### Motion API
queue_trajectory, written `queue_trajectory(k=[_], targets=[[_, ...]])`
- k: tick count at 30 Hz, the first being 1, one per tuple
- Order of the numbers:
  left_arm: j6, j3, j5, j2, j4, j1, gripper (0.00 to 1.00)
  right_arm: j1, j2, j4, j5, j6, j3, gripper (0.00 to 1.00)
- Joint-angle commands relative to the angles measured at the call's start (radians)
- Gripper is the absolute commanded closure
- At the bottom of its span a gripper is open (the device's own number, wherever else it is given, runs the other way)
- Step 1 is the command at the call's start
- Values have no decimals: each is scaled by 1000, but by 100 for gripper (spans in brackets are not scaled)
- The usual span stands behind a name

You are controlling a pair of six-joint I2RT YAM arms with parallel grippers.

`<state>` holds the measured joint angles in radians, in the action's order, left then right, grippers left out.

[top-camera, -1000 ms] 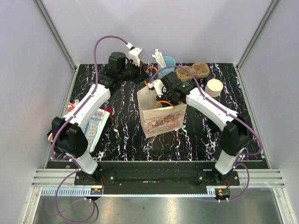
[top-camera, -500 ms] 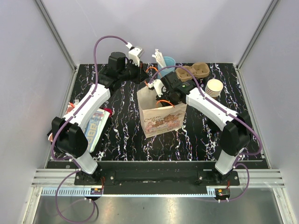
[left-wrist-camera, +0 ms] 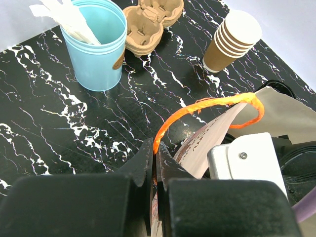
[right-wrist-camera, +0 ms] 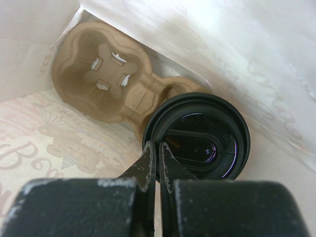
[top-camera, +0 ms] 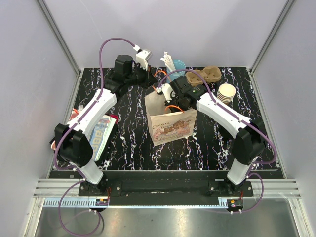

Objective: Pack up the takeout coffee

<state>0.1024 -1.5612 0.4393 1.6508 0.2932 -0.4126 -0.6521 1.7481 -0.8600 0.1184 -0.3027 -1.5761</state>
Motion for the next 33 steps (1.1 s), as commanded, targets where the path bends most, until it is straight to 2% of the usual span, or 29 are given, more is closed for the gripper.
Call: queue_trajectory(k=[1, 33], targets=[[-7, 0, -17, -45, -43, -3, 100, 5, 5, 29, 7, -10, -5, 100], [-7, -2, -16, -48, -42, -5, 100, 8, 22, 36, 10, -15, -7, 100]])
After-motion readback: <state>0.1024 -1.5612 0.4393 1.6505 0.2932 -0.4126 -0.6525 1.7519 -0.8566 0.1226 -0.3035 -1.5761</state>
